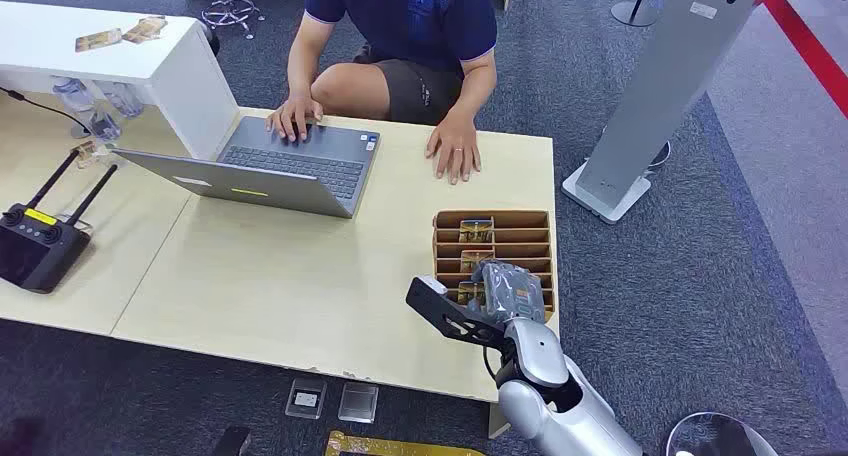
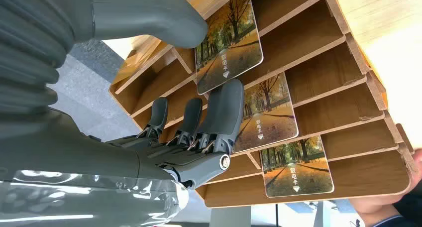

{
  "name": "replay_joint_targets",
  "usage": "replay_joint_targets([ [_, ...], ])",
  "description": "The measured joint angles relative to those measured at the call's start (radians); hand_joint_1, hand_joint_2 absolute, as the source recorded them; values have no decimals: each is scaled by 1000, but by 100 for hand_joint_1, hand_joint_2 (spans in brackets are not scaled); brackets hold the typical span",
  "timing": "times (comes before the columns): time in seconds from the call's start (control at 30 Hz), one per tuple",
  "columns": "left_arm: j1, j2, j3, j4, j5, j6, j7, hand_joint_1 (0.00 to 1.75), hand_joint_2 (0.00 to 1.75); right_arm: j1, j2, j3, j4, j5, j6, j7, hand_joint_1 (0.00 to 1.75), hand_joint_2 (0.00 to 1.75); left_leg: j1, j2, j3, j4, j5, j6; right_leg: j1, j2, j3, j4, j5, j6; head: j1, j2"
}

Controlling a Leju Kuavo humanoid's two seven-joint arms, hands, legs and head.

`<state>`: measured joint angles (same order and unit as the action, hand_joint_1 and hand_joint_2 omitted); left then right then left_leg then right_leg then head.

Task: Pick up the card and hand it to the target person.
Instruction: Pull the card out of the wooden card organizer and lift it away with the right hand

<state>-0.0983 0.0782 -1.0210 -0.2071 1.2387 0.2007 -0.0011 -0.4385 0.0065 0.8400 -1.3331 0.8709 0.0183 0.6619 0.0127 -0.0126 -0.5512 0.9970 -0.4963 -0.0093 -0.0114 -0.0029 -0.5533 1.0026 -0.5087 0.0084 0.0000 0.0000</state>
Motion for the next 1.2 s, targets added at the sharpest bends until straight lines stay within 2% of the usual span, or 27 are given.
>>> replay_joint_targets([
  [0.93, 0, -1, 0, 0, 5, 3, 0, 0, 0, -2, 7, 5, 14, -16, 7, -7, 84, 175, 0, 0, 0, 0, 0, 0, 0, 0, 0, 0, 0, 0, 0, 0],
  [1.1, 0, -1, 0, 0, 9, 4, 0, 0, 0, -2, 8, 5, 16, -18, 9, -8, 93, 175, 0, 0, 0, 0, 0, 0, 0, 0, 0, 0, 0, 0, 0, 0],
  [1.2, 0, -1, 0, 0, 10, 6, 1, 0, 0, -2, 8, 5, 17, -18, 9, -8, 117, 175, 0, 0, 0, 0, 0, 0, 0, 0, 0, 0, 0, 0, 0, 0],
])
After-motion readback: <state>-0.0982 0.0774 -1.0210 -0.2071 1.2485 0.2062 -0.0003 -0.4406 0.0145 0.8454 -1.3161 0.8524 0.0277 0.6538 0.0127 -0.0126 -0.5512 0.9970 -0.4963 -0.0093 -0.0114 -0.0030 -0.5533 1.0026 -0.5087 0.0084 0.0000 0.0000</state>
